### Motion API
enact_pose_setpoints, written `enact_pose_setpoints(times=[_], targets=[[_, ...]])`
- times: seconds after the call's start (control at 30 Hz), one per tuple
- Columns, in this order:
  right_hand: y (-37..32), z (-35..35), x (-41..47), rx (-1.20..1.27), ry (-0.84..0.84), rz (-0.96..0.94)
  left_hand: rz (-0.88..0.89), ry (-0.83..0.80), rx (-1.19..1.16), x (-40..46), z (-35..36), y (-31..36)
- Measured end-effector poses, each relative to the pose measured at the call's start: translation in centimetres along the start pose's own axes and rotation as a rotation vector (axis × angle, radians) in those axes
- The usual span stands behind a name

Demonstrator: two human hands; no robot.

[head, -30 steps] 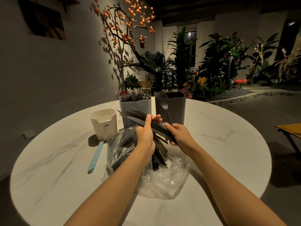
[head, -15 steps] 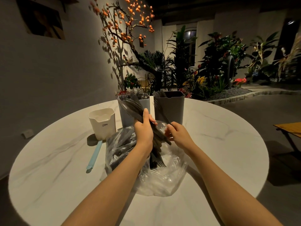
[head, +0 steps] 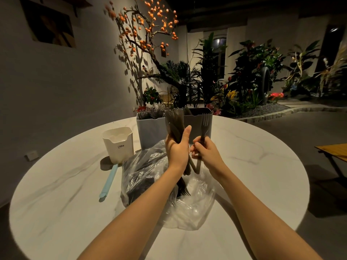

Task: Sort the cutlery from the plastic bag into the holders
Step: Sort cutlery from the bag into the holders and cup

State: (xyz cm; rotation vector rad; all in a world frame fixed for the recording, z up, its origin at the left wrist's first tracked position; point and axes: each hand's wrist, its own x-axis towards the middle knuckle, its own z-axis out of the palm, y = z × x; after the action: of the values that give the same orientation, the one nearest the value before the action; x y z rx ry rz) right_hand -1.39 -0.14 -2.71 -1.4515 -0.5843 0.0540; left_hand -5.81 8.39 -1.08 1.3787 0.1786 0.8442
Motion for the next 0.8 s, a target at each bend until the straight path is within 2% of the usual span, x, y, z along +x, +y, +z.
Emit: enact_pose_setpoints(times=[0.27,0.5,0.8], targets=[[0.5,0.0,0.3,-0.077,0.098,-0.076,0.068,-0.095,0.032,-0.9,0.4,-0.8],[0.4,0.2,0.1,-0.113,0.114,-0.117,-0.115,-0.118,0.13,-0.8,0.2,-1.4],[-1.7,1.0,1.4,-0.126,0.105,-0.067,-0.165,-0.111,0.112,1.2,0.5,0.5]])
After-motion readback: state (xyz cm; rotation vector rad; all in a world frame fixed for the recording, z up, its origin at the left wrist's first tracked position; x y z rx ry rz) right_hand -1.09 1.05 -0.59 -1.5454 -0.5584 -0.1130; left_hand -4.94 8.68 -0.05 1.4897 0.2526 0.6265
